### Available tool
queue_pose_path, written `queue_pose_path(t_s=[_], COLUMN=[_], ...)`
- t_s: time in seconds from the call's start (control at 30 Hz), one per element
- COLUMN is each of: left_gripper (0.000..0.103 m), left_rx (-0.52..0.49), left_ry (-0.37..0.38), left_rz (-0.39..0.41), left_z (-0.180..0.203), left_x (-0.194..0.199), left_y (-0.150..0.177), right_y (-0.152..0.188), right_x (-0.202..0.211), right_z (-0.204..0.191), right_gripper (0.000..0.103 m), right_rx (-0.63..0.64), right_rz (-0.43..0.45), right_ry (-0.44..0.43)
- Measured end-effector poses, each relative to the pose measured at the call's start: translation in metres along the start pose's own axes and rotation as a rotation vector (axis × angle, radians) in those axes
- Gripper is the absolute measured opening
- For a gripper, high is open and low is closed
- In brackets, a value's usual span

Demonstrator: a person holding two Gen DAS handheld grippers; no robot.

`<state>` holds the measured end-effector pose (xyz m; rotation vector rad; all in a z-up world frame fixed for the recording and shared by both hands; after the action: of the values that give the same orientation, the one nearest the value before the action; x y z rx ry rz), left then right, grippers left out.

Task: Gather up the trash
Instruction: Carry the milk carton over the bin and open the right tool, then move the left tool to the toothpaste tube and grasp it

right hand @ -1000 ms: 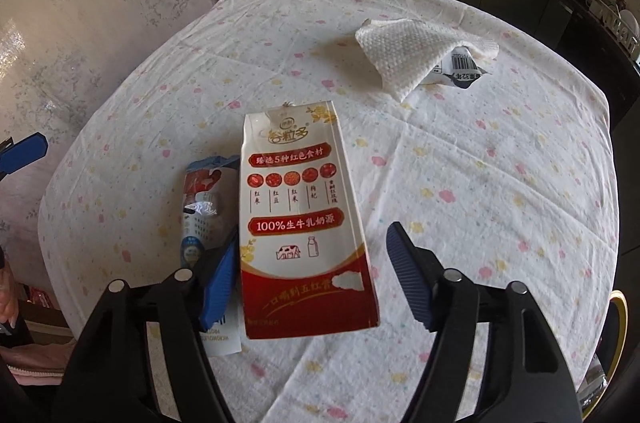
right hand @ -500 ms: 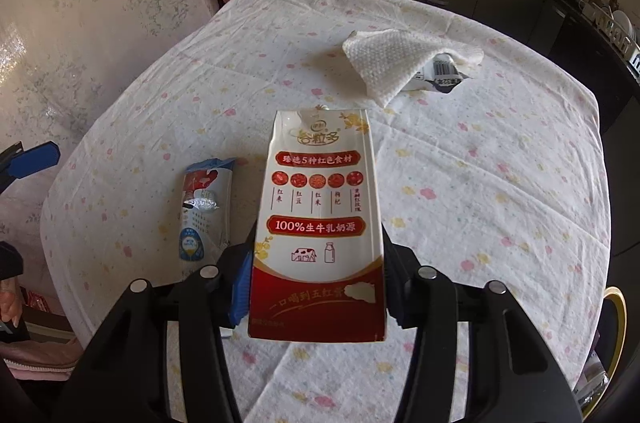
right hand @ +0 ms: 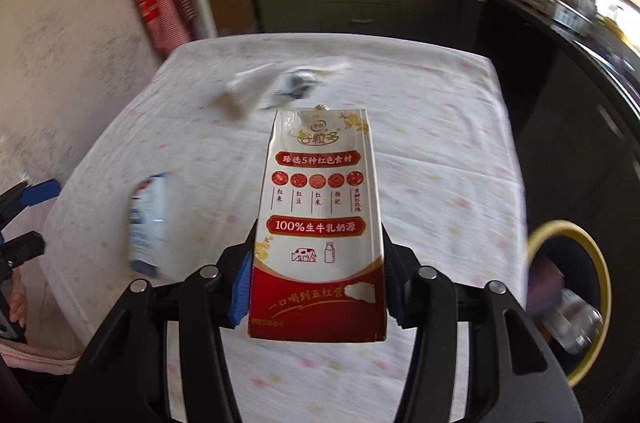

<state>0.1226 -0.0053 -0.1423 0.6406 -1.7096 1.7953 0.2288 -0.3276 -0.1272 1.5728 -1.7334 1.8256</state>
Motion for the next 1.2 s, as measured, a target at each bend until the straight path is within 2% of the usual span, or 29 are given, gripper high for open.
queue_pose_path(t_s=[0.2, 0.33, 0.53, 0.57, 0.6, 0.63, 0.77, 1.0, 1.2], left_gripper=[0.098, 0.098, 0.098, 0.098, 0.098, 0.098, 0.098, 0.098, 0.098], left_rx=[-0.04, -0.065, -0.101, -0.104, -0.107, -0.111, -0.123, -0.126, -0.084], left_ry=[0.011, 0.023, 0.037, 0.039, 0.042, 0.044, 0.045, 0.043, 0.052], left_rz=[-0.012, -0.02, -0.034, -0.037, -0.04, -0.043, -0.049, -0.07, -0.128], left_z=[0.02, 0.033, 0.051, 0.053, 0.055, 0.057, 0.06, 0.056, 0.049], left_x=[-0.006, -0.011, -0.018, -0.018, -0.019, -0.021, -0.024, -0.033, -0.049], left_y=[-0.002, -0.004, -0.003, -0.003, -0.002, -0.002, 0.0, 0.003, 0.003], right_y=[0.034, 0.064, 0.095, 0.097, 0.099, 0.099, 0.099, 0.106, 0.109], right_x=[0.046, 0.062, 0.065, 0.064, 0.066, 0.071, 0.089, 0.103, 0.114], right_z=[0.105, 0.166, 0.217, 0.222, 0.227, 0.231, 0.232, 0.201, 0.173], right_gripper=[0.05, 0.05, 0.05, 0.053, 0.064, 0.069, 0.069, 0.07, 0.073], right_rx=[-0.179, -0.287, -0.356, -0.36, -0.375, -0.392, -0.438, -0.469, -0.48], right_rz=[0.044, 0.041, 0.018, 0.013, 0.031, 0.061, 0.15, 0.228, 0.29], right_ry=[0.191, 0.285, 0.37, 0.38, 0.387, 0.394, 0.388, 0.311, 0.244])
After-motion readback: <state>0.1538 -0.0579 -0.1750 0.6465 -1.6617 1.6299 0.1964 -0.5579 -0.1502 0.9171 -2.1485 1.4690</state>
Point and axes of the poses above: each gripper's, at about its wrist camera, not at the fingertips, and x roughly against the way its jaws point, z to its right, y to its underside, the point moved 9 cm from there along -x, roughly the way its jaws point, and after that the axes turned 14 degrees about -y, right-handed, at the moved point
